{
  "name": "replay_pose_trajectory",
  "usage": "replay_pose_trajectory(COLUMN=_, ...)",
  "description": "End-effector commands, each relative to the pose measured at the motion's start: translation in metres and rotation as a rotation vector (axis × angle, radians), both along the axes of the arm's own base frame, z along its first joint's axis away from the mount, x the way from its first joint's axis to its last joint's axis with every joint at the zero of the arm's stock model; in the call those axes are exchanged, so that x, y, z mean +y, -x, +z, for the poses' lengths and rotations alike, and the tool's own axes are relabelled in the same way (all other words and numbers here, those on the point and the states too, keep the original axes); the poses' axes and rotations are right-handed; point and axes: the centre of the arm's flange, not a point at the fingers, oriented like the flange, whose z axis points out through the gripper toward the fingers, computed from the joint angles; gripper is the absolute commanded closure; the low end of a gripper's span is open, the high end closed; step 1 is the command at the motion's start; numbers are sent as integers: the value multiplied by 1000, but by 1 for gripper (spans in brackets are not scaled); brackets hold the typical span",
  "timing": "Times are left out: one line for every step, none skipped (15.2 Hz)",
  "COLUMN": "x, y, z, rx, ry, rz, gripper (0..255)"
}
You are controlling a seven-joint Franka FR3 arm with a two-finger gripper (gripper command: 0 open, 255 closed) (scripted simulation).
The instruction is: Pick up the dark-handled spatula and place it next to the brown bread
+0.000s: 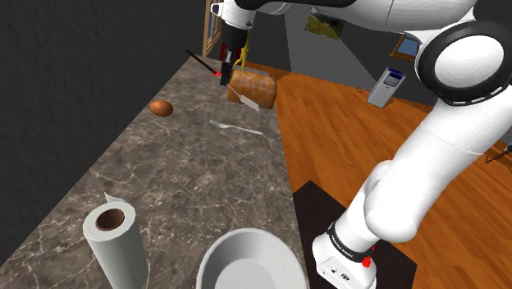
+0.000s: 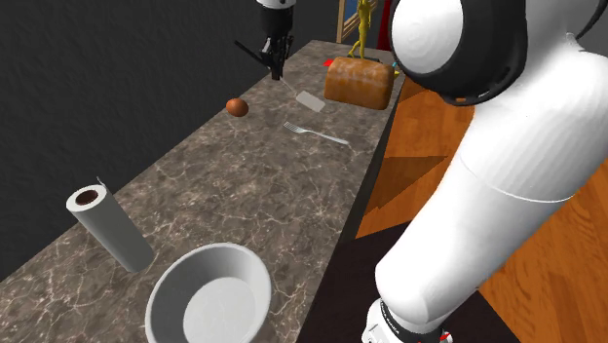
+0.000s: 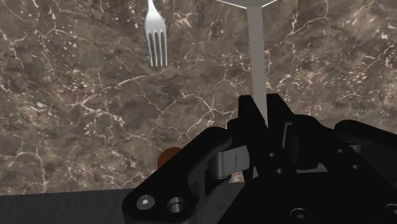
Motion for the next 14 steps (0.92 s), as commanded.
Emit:
replay_pose_trajectory(x=-12, y=-22, z=-1, rx=-1, ry=0, rz=1, gripper=255)
replay_pose_trajectory(x=-18, y=-34, z=-1, rx=-1, ry=0, rz=1, gripper=255)
replay_pose_trajectory(x=-25, y=-45, z=-1, rx=-1, ry=0, rz=1, gripper=255)
replay_pose_trajectory(x=-32, y=-57, z=-1, rx=-1, ry=0, rz=1, gripper=255)
replay_pose_trajectory(x=-38, y=-68, z=-1, rx=-1, ry=0, rz=1, gripper=255)
replay_pose_trajectory(x=-45, y=-79, z=-1, rx=-1, ry=0, rz=1, gripper=255)
replay_pose_trajectory(x=-52, y=-91, z=-1, rx=-1, ry=0, rz=1, gripper=255)
replay_pose_trajectory(x=-58, y=-102, z=-1, rx=-1, ry=0, rz=1, gripper=255)
replay_pose_trajectory(x=-65, y=-114, z=-1, rx=-1, ry=0, rz=1, gripper=255)
replay_pose_trajectory(x=-71, y=-125, z=-1, rx=-1, ry=0, rz=1, gripper=255)
replay_pose_trajectory(x=-78, y=-137, z=-1, rx=-1, ry=0, rz=1, gripper=255)
replay_pose_trajectory(x=-91, y=-158, z=-1, rx=-1, ry=0, rz=1, gripper=255)
replay_pose_trajectory(x=-91, y=-158, z=-6, rx=-1, ry=0, rz=1, gripper=255)
replay_pose_trajectory(x=-91, y=-158, z=-11, rx=-1, ry=0, rz=1, gripper=255)
